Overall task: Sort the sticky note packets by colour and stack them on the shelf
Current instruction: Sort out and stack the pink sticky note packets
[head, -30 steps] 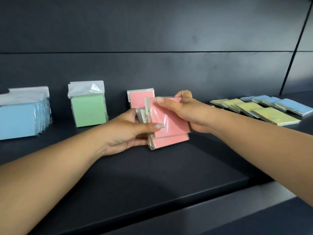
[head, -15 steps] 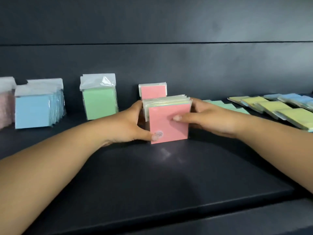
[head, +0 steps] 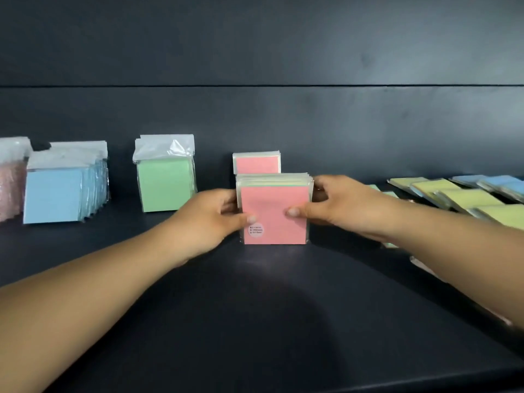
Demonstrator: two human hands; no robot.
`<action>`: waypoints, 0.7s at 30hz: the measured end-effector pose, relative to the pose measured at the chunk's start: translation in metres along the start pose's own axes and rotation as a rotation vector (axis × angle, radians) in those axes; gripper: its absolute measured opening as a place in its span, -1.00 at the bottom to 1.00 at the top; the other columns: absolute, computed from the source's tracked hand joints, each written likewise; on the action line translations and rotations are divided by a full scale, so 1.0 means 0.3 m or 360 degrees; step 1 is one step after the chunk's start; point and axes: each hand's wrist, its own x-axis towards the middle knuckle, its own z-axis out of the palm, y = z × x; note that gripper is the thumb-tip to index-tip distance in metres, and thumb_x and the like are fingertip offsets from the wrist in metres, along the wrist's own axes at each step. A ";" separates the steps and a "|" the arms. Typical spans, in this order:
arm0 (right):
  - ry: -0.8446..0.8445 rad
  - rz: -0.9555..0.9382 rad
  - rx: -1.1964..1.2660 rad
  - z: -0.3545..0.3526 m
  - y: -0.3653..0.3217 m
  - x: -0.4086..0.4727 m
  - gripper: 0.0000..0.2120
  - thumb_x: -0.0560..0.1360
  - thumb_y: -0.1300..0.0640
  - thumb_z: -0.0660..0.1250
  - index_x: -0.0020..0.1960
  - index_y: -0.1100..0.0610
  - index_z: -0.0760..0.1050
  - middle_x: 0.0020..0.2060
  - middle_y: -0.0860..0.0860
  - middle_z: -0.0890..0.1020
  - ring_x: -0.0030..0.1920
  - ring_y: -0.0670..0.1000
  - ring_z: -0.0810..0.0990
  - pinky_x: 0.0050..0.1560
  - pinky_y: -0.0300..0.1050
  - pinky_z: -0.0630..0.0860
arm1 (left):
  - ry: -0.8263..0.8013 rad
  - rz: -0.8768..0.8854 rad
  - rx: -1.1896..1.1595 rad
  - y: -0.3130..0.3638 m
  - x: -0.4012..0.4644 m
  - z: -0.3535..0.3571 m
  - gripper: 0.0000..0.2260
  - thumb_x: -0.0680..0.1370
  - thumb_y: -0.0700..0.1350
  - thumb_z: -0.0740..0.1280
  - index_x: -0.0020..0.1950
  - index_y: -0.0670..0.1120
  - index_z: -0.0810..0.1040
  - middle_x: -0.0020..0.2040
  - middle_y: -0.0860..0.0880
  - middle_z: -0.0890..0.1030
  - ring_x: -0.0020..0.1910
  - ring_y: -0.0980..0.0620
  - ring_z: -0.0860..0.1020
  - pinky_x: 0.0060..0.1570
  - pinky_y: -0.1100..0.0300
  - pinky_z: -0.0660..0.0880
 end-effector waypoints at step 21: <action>0.0259 0.0339 0.0530 0.068 0.083 0.340 -0.58 0.38 0.07 0.47 0.10 0.08 0.34 -0.13 -0.07 0.50 -0.04 -0.03 0.58 0.06 -0.07 0.56 | 0.0458 -0.0275 -0.0053 -0.119 0.271 0.016 -0.75 0.58 -0.09 0.22 0.24 -0.07 0.51 0.11 0.00 0.60 0.07 0.02 0.57 0.08 0.19 0.45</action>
